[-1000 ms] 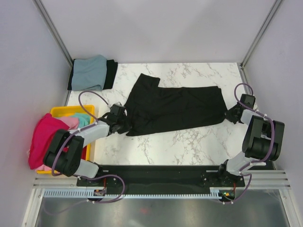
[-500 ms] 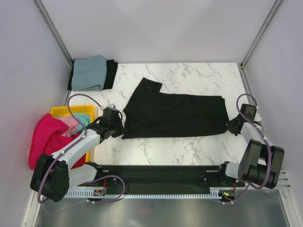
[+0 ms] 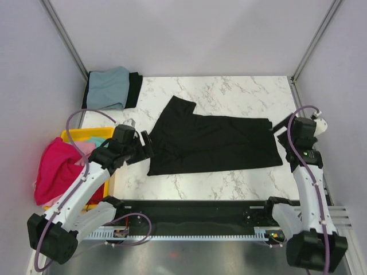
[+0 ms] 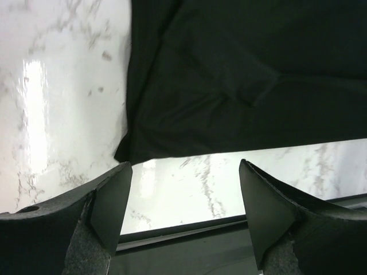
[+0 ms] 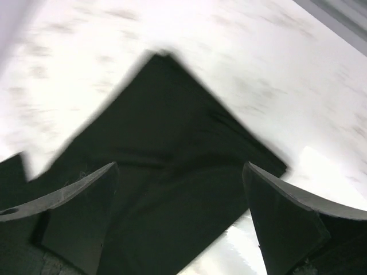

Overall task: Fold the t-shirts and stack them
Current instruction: Fold the tshirt

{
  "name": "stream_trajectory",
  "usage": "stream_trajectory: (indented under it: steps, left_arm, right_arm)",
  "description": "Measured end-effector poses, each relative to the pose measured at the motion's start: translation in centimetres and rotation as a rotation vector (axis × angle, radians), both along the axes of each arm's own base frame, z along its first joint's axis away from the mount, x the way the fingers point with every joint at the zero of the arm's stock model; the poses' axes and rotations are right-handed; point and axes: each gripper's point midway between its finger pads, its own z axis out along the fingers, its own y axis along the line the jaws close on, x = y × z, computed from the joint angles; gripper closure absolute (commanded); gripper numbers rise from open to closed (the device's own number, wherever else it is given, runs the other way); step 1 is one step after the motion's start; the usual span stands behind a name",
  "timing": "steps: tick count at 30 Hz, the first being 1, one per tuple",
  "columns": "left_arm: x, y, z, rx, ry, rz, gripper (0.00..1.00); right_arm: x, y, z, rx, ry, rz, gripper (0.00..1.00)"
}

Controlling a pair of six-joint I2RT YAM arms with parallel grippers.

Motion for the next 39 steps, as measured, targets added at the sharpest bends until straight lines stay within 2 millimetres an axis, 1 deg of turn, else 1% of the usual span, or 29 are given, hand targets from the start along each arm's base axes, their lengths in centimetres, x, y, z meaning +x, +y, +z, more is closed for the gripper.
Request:
stream_trajectory:
  steps: [1, 2, 3, 4, 5, 6, 7, 8, 9, 10, 12, 13, 14, 16, 17, 19, 21, 23, 25, 27, 35, 39]
  left_arm:
    - [0.5, -0.1, 1.5, 0.0, -0.028, -0.014, 0.17]
    - [1.0, -0.3, 3.0, 0.002, -0.067, -0.032, 0.17]
    - [1.4, -0.4, 4.2, 0.002, -0.098, -0.045, 0.17]
    - [1.7, -0.4, 5.6, 0.007, -0.135, -0.064, 0.17]
    - [1.9, -0.4, 6.5, 0.014, -0.167, -0.079, 0.17]
    - [2.0, -0.2, 7.1, 0.026, -0.187, -0.087, 0.16]
    - [2.0, 0.1, 7.4, 0.043, -0.208, -0.094, 0.16]
    - [1.9, 0.5, 7.6, 0.065, -0.221, -0.099, 0.16]
    - [1.7, 1.0, 7.6, 0.088, -0.228, -0.101, 0.16]
    - [1.5, 1.4, 7.6, 0.107, -0.233, -0.101, 0.16]
    - [1.2, 2.1, 7.7, 0.138, -0.249, -0.093, 0.16]
    - [1.1, 2.5, 7.7, 0.15, -0.261, -0.086, 0.16]
    - [0.9, 2.9, 7.7, 0.16, -0.274, -0.077, 0.16]
    - [0.6, 3.4, 8.0, 0.17, -0.297, -0.062, 0.17]
    - [0.5, 3.7, 8.2, 0.174, -0.312, -0.053, 0.17]
    - [0.2, 4.1, 8.7, 0.174, -0.343, -0.041, 0.17]
    - [0.1, 4.4, 9.2, 0.176, -0.364, -0.029, 0.17]
    - [0.0, 4.6, 9.5, 0.174, -0.38, -0.022, 0.17]
    - [0.0, 4.7, 9.7, 0.174, -0.389, -0.016, 0.18]
    - [0.0, 4.8, 9.7, 0.179, -0.389, -0.012, 0.18]
    - [-0.1, 5.0, 9.2, 0.188, -0.38, -0.009, 0.18]
    - [-0.1, 5.0, 9.1, 0.191, -0.379, -0.008, 0.19]
  right_arm:
    - [0.8, 1.3, 2.6, -0.023, -0.068, 0.05, 0.06]
    - [1.6, 3.1, 5.0, -0.033, -0.131, 0.112, 0.08]
    - [2.4, 5.4, 7.1, -0.03, -0.183, 0.184, 0.09]
    - [2.9, 8.0, 8.6, -0.024, -0.218, 0.26, 0.11]
    - [3.4, 10.9, 9.3, -0.008, -0.233, 0.345, 0.11]
    - [3.6, 14.3, 9.5, 0.007, -0.23, 0.436, 0.11]
    - [3.6, 17.5, 9.2, 0.006, -0.206, 0.502, 0.12]
    - [3.6, 21.2, 8.4, 0.002, -0.173, 0.585, 0.15]
    - [3.0, 25.2, 7.5, 0.004, -0.138, 0.677, 0.17]
    - [2.6, 28.7, 6.0, -0.001, -0.088, 0.748, 0.21]
    - [1.2, 34.2, 2.6, -0.013, 0.007, 0.862, 0.23]
    - [0.7, 36.3, 0.6, -0.019, 0.06, 0.9, 0.24]
    - [0.2, 37.9, -1.2, -0.028, 0.105, 0.928, 0.25]
    - [-0.5, 39.7, -4.3, -0.04, 0.182, 0.956, 0.27]
    - [-0.7, 40.4, -5.4, -0.043, 0.211, 0.965, 0.28]
    - [-1.1, 41.6, -7.1, -0.035, 0.253, 0.978, 0.29]
    - [-1.0, 42.7, -7.9, -0.02, 0.273, 0.986, 0.29]
    - [-0.9, 43.6, -8.4, -0.002, 0.28, 0.988, 0.28]
    - [-0.9, 43.9, -8.8, 0.01, 0.285, 0.988, 0.28]
    - [-1.0, 44.1, -9.1, 0.02, 0.293, 0.983, 0.28]
    - [-1.1, 44.4, -9.1, 0.04, 0.289, 0.972, 0.29]
    - [-1.2, 44.3, -9.6, 0.042, 0.298, 0.961, 0.31]
